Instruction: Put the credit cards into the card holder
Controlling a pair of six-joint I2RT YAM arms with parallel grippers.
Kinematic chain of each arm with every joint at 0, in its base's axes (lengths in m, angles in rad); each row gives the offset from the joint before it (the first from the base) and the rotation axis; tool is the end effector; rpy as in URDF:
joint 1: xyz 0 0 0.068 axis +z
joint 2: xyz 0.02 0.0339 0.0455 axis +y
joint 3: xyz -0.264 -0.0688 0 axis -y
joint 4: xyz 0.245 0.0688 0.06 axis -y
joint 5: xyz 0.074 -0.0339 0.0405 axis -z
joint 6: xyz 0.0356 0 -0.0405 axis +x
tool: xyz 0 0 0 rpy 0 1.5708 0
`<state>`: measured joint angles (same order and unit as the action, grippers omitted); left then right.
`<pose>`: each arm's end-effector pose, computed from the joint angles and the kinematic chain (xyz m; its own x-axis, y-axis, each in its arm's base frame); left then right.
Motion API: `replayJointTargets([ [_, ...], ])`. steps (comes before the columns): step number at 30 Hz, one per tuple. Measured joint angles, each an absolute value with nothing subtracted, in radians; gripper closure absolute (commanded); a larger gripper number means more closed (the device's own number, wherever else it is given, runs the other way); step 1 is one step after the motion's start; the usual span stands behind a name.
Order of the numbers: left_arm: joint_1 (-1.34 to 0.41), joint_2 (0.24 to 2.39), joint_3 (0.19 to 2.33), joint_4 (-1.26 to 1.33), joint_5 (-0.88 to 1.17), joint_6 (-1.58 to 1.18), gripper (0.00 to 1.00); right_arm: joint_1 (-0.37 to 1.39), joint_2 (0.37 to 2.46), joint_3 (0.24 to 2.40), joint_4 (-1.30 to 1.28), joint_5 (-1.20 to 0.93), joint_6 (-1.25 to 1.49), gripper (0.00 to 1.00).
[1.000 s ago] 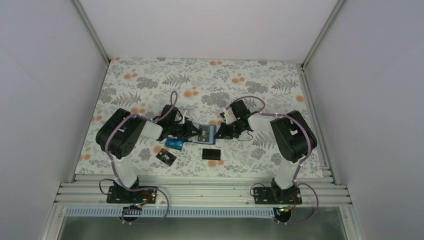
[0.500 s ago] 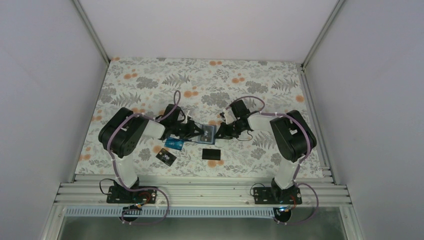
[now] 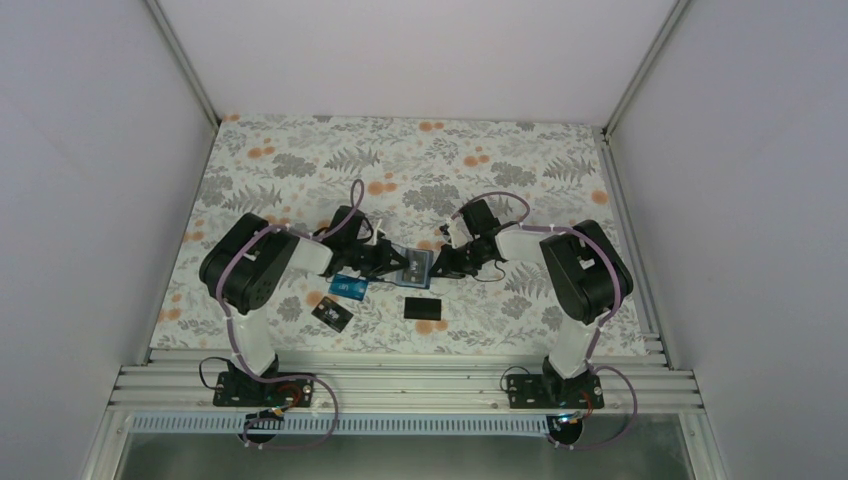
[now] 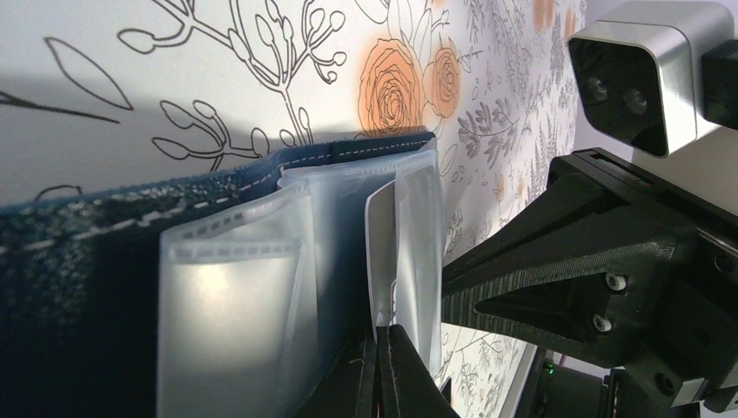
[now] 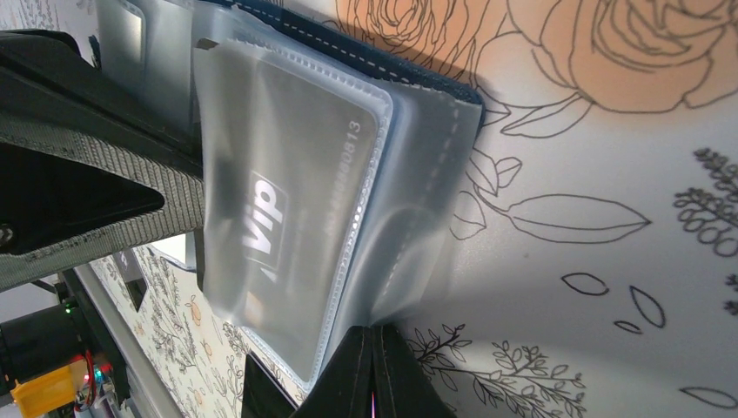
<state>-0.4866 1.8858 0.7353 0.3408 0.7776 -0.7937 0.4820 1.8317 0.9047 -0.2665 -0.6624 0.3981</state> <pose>0.2757 -0.1741 0.0934 -0.9913 -0.0503 -0.1215 0.0773 0.5244 -0.8479 0.2741 0.1681 0.1137 -0.9789 -0.1671 -0.1179 -0.2027 0.7143 0.6699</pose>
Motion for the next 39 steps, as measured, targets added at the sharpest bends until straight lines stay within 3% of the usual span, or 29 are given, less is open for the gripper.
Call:
replayJointTargets([
  [9, -0.516, 1.834, 0.802, 0.137, 0.661, -0.717, 0.80, 0.482, 1.832, 0.905, -0.267, -0.659, 0.391, 0.95],
  [22, -0.531, 1.735, 0.853, -0.090, 0.514, -0.639, 0.65, 0.488, 1.831, 0.913, -0.280, -0.649, 0.380, 0.94],
  [26, -0.535, 1.703, 0.864, -0.140, 0.471, -0.626, 0.68, 0.493, 1.827, 0.916, -0.287, -0.640, 0.373, 0.93],
  [33, -0.551, 1.678, 0.888, -0.184, 0.420, -0.580, 0.90, 0.496, 1.795, 0.916, -0.332, -0.604, 0.375, 0.90],
  [39, -0.570, 1.690, 0.902, -0.186, 0.404, -0.559, 0.96, 0.496, 1.748, 0.916, -0.336, -0.614, 0.396, 0.81],
])
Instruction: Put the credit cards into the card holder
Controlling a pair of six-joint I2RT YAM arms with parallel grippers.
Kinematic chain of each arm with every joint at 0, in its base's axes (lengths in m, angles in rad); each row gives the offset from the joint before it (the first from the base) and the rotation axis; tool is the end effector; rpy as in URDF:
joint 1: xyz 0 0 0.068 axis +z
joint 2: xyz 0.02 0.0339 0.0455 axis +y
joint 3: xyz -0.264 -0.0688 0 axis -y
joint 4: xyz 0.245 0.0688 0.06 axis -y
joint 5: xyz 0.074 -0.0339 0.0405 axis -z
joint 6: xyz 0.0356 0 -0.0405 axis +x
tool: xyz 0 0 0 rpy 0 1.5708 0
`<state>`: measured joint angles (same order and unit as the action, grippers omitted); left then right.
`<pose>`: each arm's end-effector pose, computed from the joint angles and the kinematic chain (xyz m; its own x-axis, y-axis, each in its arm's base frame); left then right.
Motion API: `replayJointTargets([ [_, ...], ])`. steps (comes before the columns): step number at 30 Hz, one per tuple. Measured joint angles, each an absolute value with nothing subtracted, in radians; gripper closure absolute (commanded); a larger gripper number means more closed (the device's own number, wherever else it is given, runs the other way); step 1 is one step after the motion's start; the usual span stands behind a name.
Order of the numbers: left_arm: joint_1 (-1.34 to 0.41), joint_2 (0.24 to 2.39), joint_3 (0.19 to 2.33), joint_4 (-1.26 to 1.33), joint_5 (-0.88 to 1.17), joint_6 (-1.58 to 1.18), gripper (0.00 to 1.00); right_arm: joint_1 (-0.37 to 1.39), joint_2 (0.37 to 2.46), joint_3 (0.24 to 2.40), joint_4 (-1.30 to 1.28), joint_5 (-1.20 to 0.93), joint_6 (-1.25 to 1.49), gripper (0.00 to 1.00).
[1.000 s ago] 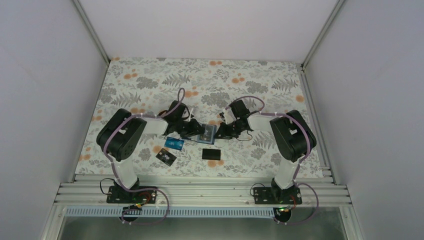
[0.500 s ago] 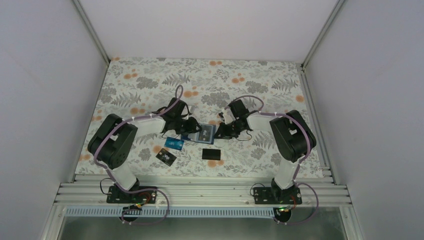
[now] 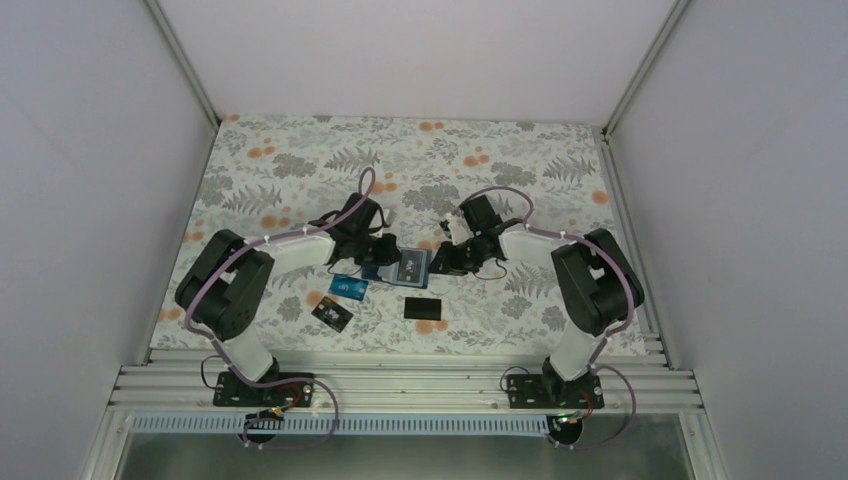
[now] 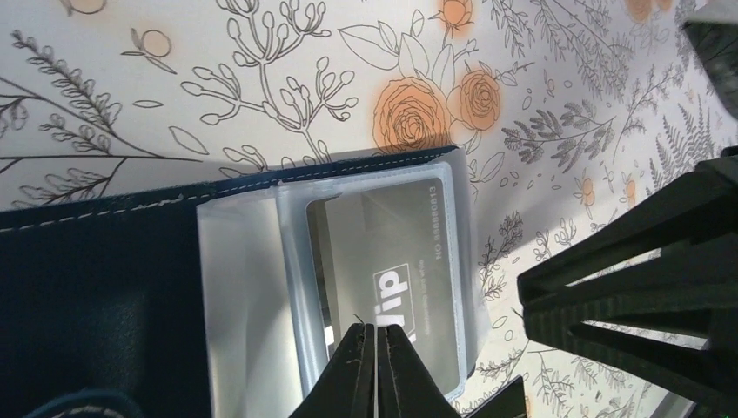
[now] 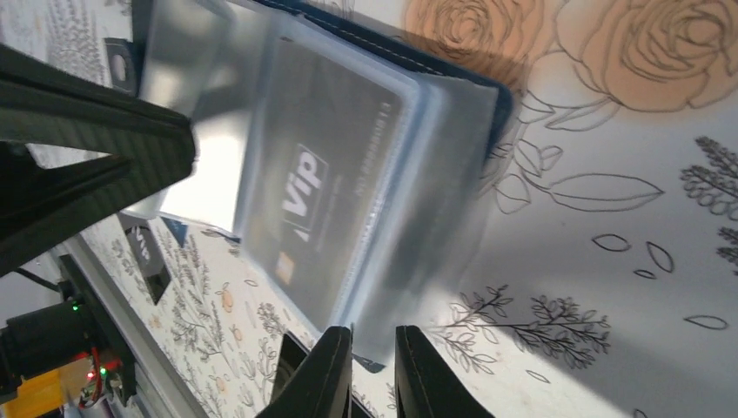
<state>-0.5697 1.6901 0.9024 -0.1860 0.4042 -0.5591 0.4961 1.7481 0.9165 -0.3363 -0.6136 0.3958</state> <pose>0.2676 -0.1881 0.1560 -0.9521 0.0307 -0.3041 0.2089 0.7918 -0.5739 0.2685 0.1686 0.1379 -0.9731 -0.1683 -0.1575 -0.2304 0.7331 0.6399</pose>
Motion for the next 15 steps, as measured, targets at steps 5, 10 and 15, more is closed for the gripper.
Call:
replayJointTargets([
  [5, -0.584, 1.723, 0.914, -0.186, 0.393, -0.553, 0.98, 0.496, 1.739, 0.916, -0.325, -0.649, 0.421, 0.74],
  [10, -0.588, 1.753, 0.914, -0.191, 0.385, -0.553, 0.98, 0.496, 1.740, 0.916, -0.309, -0.685, 0.438, 0.74],
  [15, -0.588, 1.763, 0.914, -0.194, 0.373, -0.549, 0.98, 0.496, 1.744, 0.917, -0.300, -0.711, 0.445, 0.73],
])
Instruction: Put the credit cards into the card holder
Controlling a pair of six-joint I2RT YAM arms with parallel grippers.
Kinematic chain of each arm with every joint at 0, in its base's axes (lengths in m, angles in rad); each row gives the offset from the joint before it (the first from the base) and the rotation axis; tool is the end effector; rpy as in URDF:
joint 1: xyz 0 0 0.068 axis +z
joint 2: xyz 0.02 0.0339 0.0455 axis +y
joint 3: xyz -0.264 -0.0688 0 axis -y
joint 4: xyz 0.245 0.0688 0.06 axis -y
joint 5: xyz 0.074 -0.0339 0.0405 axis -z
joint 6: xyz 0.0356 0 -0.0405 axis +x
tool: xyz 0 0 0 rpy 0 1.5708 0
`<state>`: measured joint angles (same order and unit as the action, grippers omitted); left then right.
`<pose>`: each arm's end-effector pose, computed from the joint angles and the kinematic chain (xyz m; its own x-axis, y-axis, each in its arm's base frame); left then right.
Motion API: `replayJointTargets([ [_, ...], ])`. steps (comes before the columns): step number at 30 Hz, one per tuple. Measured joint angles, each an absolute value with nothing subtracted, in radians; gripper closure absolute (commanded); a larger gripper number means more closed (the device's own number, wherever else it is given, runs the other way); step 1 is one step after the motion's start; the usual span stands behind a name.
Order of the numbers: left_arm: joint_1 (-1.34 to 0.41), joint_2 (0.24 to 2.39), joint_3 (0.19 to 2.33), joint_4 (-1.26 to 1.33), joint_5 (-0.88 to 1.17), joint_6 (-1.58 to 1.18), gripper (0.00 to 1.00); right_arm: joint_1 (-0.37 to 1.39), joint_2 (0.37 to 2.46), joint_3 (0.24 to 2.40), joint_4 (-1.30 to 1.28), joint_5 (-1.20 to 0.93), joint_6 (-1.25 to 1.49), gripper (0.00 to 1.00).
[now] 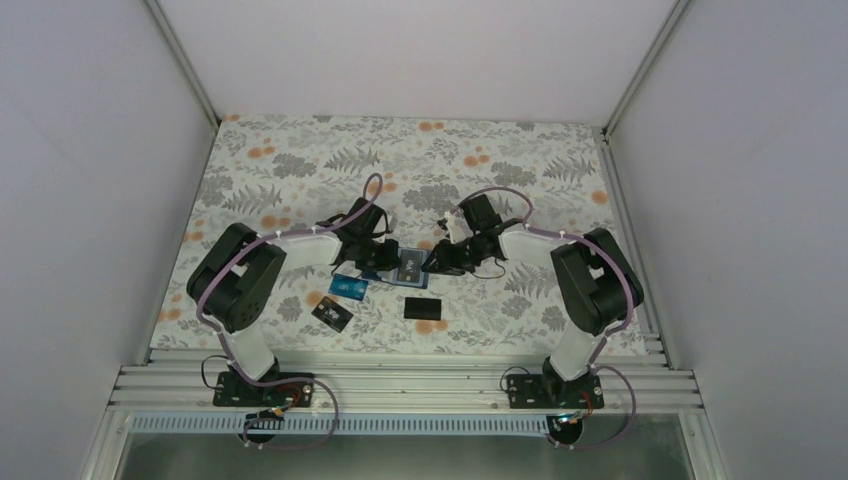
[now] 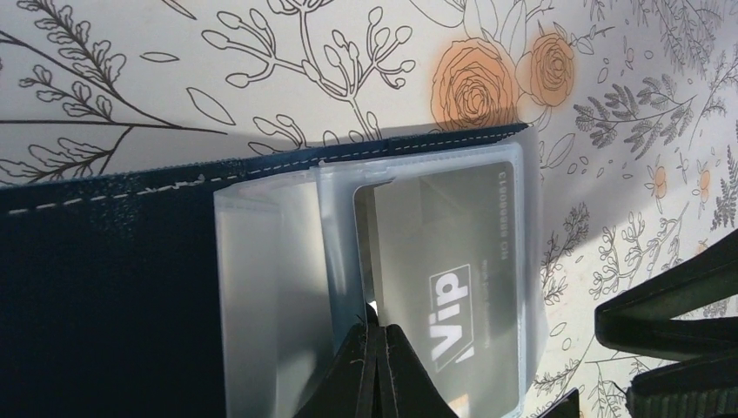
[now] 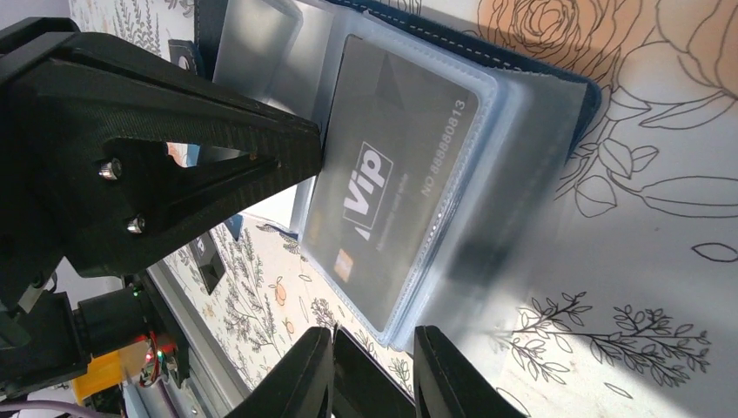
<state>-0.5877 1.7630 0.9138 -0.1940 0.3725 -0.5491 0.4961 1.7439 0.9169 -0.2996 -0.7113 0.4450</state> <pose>0.2685 -0.1945 0.1358 -0.9625 0.0571 -0.2653 0.1953 0.8246 -0.5310 0.2694 0.1722 0.1427 -0.9782 -0.1587 -0.1341 -0.2063 0.6658 0.7170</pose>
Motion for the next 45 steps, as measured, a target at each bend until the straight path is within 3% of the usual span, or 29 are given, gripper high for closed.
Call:
replayJointTargets([
  [45, -0.592, 1.810, 0.913, -0.113, 0.393, -0.550, 0.98, 0.496, 1.840, 0.941, -0.266, -0.759, 0.467, 0.71],
])
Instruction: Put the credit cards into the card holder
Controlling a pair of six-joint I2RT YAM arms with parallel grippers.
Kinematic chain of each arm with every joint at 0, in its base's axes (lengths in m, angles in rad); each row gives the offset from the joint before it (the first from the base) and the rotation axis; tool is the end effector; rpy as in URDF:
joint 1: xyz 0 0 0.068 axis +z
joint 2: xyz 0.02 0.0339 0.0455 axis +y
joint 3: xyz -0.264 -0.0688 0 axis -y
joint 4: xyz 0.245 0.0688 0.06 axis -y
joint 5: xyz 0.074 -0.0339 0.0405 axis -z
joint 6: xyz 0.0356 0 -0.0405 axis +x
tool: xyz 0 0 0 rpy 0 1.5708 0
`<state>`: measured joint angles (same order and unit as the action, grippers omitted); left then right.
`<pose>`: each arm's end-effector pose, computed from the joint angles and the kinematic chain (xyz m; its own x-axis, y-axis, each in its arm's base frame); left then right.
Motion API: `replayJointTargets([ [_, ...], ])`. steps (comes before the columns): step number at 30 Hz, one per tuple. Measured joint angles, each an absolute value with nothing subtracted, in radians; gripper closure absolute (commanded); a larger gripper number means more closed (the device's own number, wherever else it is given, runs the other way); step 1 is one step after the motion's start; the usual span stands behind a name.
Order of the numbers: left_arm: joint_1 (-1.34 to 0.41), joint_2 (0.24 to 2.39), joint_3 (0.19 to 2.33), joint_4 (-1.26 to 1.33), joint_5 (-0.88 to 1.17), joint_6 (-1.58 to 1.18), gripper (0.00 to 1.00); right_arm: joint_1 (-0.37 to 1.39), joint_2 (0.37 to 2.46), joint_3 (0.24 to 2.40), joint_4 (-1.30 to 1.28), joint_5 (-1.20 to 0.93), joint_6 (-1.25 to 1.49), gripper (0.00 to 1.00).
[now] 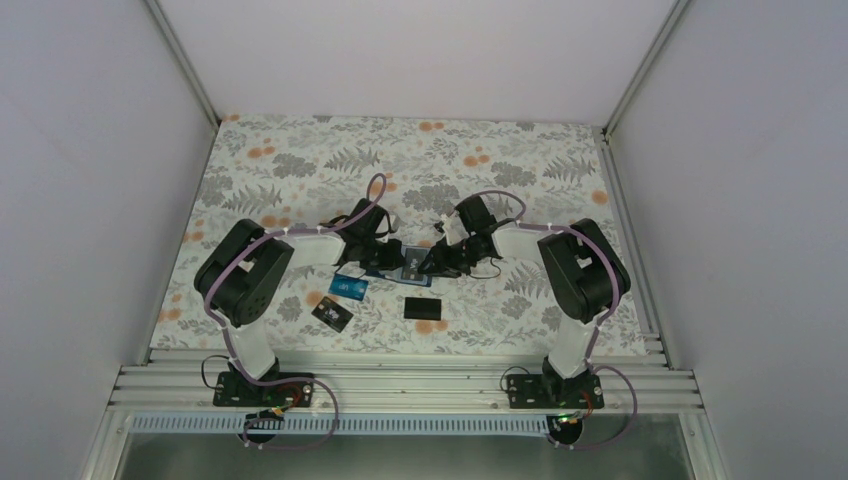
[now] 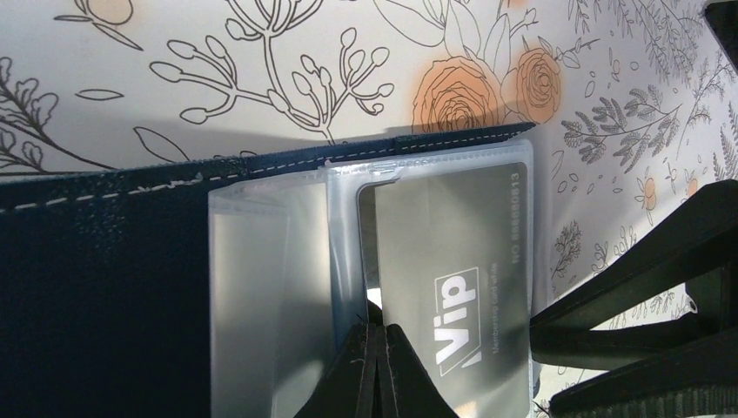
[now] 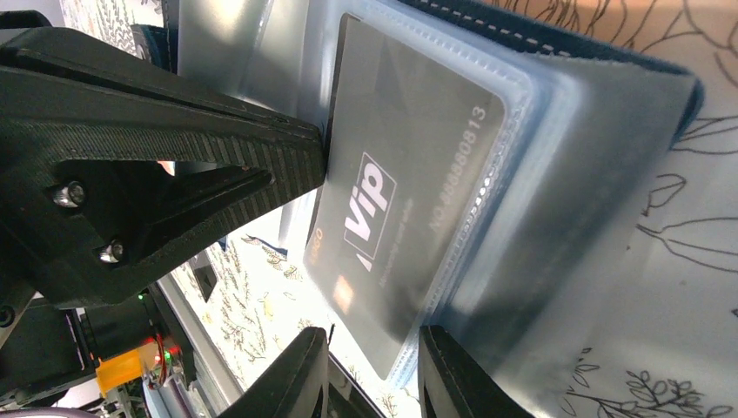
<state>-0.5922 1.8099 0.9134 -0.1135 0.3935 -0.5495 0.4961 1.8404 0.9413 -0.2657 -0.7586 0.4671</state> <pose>0.2738 -0.2007 0.1256 -0.9568 0.0623 -0.2840 0.2170 0.8033 -0.5547 0.2778 0.1782 0.1218 -0.9846 -0.1613 -0.0680 -0.1580 0.6514 0.7421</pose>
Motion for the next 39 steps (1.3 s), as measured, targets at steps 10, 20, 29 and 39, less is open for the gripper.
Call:
replayJointTargets([
  [10, -0.592, 1.811, 0.913, -0.107, 0.398, -0.550, 0.98, 0.496, 1.840, 0.941, -0.266, -0.748, 0.471, 0.71],
  [20, -0.592, 1.813, 0.913, -0.105, 0.401, -0.550, 0.98, 0.496, 1.839, 0.939, -0.265, -0.746, 0.473, 0.71],
  [29, -0.592, 1.817, 0.913, -0.094, 0.404, -0.554, 0.98, 0.496, 1.831, 0.929, -0.256, -0.736, 0.487, 0.71],
  [39, -0.592, 1.819, 0.912, -0.091, 0.405, -0.558, 0.98, 0.496, 1.817, 0.916, -0.252, -0.723, 0.489, 0.71],
])
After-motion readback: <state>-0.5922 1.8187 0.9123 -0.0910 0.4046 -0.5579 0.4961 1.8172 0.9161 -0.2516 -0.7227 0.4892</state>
